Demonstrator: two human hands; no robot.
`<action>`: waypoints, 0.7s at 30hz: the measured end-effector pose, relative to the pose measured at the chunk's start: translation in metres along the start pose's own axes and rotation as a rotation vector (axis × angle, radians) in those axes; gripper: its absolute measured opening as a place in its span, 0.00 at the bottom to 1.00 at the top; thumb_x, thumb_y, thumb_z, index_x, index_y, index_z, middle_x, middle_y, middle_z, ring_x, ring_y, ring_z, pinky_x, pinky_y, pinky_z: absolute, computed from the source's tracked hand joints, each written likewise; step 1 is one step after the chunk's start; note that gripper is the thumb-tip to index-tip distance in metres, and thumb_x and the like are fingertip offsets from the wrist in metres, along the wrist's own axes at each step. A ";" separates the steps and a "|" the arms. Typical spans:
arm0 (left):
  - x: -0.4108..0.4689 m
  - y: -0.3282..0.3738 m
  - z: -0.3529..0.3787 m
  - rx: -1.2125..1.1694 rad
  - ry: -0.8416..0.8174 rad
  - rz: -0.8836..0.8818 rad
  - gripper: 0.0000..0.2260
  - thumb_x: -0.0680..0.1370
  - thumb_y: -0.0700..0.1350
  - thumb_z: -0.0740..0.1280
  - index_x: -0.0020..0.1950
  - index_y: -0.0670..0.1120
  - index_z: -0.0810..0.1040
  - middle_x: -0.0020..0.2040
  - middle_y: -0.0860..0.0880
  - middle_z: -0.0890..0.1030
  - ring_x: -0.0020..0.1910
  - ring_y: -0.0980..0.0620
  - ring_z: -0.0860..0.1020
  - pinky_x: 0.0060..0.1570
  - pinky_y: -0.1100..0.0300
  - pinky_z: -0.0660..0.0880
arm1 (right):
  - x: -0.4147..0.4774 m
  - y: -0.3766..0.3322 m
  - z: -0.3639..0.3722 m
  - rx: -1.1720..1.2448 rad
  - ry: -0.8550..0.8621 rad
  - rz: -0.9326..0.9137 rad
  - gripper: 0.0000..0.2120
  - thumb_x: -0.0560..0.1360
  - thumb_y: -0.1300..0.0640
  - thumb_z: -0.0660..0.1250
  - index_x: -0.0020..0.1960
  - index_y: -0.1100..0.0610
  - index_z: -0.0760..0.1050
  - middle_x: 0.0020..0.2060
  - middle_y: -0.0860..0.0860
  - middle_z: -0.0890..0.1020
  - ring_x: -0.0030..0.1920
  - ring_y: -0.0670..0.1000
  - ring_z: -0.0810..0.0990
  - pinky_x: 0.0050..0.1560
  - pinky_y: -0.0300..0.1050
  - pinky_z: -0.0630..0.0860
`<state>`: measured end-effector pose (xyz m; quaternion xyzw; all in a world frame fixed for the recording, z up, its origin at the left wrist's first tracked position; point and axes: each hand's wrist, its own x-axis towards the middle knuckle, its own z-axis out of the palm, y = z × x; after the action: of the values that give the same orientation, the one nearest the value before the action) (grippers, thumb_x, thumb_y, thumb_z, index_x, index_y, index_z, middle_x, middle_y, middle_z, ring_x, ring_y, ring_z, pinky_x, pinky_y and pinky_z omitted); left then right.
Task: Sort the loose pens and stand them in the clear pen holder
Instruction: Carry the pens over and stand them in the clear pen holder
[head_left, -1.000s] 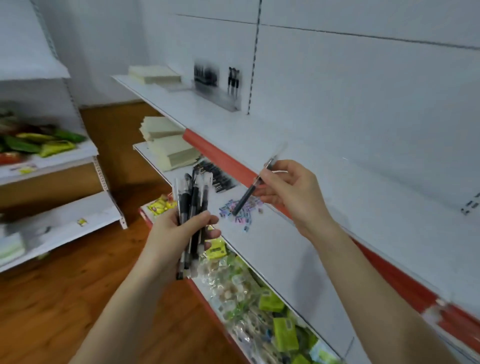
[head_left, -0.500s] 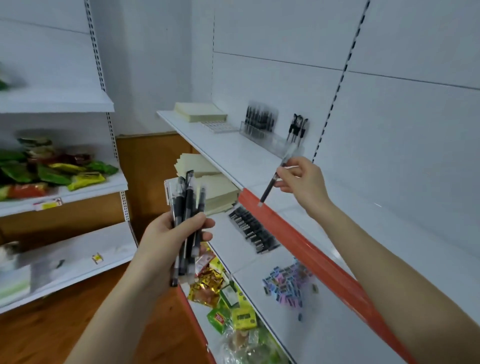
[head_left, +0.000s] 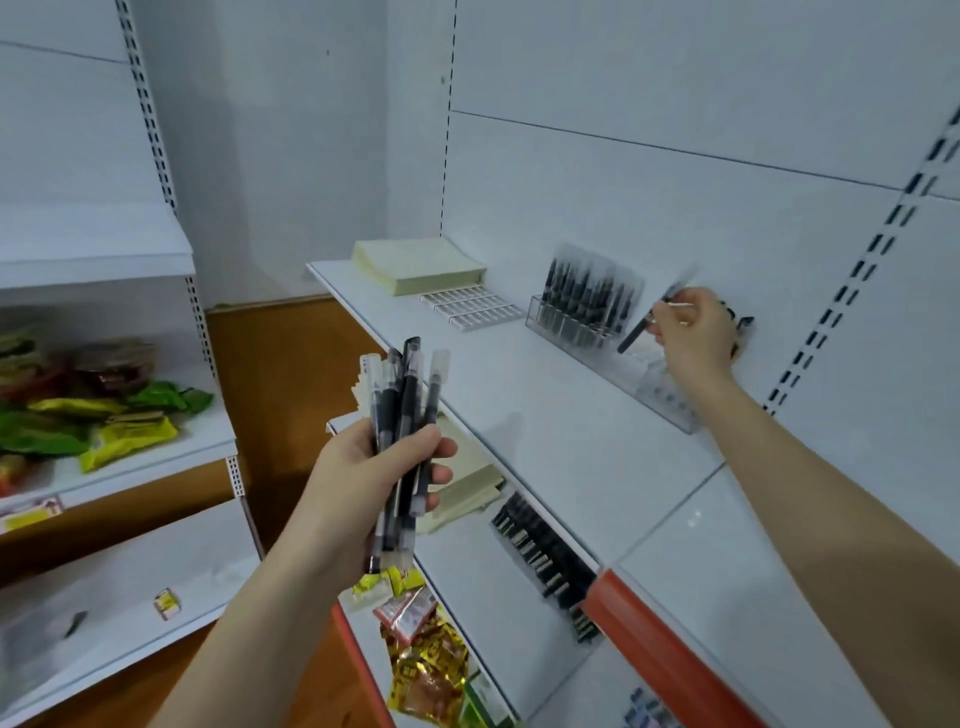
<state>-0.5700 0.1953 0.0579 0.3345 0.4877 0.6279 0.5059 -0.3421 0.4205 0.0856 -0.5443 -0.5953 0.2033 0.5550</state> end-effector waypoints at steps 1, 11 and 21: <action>0.016 0.002 -0.005 0.005 -0.013 0.000 0.09 0.75 0.40 0.65 0.54 0.40 0.76 0.40 0.44 0.82 0.28 0.56 0.78 0.26 0.66 0.75 | 0.008 0.001 0.009 -0.013 0.031 0.007 0.08 0.77 0.59 0.62 0.54 0.61 0.71 0.48 0.58 0.80 0.43 0.54 0.80 0.52 0.56 0.78; 0.180 0.023 -0.038 0.015 -0.296 -0.097 0.09 0.75 0.38 0.66 0.54 0.37 0.75 0.37 0.45 0.83 0.28 0.55 0.78 0.25 0.65 0.74 | 0.047 0.019 0.062 -0.225 0.289 0.077 0.12 0.78 0.58 0.60 0.59 0.62 0.70 0.53 0.57 0.77 0.49 0.52 0.76 0.51 0.45 0.73; 0.247 0.016 -0.012 0.059 -0.535 -0.213 0.04 0.75 0.38 0.66 0.48 0.38 0.77 0.35 0.48 0.84 0.27 0.56 0.79 0.25 0.65 0.74 | 0.062 0.020 0.064 -0.383 0.339 0.125 0.12 0.78 0.59 0.61 0.59 0.63 0.71 0.50 0.57 0.78 0.50 0.56 0.79 0.55 0.53 0.77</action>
<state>-0.6510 0.4297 0.0517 0.4496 0.3875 0.4462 0.6697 -0.3776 0.5042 0.0770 -0.7014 -0.4868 0.0267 0.5200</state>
